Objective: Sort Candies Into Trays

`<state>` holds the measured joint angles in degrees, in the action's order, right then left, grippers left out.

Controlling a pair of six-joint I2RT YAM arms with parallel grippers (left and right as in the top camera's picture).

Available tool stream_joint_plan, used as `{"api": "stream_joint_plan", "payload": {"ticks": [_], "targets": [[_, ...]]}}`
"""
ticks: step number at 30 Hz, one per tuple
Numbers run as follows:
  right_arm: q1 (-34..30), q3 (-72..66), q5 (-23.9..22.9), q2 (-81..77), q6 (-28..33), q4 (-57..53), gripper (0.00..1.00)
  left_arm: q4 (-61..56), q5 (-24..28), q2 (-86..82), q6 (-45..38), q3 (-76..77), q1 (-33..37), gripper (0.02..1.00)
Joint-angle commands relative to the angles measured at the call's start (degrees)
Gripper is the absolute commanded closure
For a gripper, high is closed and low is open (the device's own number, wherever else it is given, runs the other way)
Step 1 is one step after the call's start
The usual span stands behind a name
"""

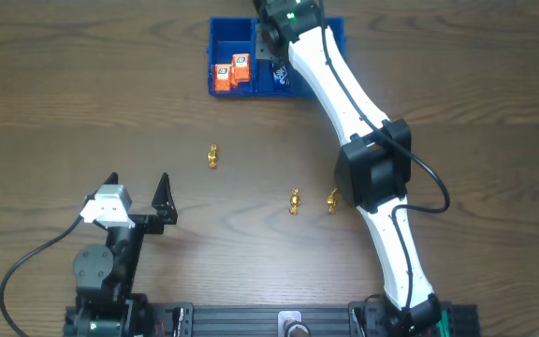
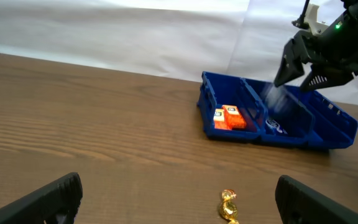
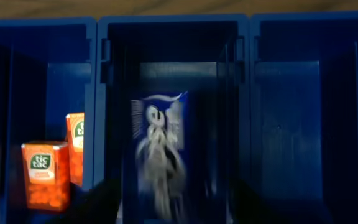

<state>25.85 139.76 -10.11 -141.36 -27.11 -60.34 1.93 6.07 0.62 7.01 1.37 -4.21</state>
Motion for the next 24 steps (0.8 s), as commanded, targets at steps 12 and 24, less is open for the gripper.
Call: {"api": "stream_joint_plan", "payload": {"ticks": [12,24], "targets": [[13.66,1.18,0.11,9.55,-6.49,-14.21,0.288,1.95,0.87,-0.26,-0.81,-1.09,0.17,0.020],[23.58,-16.46,5.90,3.96,-19.34,-7.30,0.299,1.95,0.87,-0.26,-0.81,-1.09,0.17,0.020]]}}
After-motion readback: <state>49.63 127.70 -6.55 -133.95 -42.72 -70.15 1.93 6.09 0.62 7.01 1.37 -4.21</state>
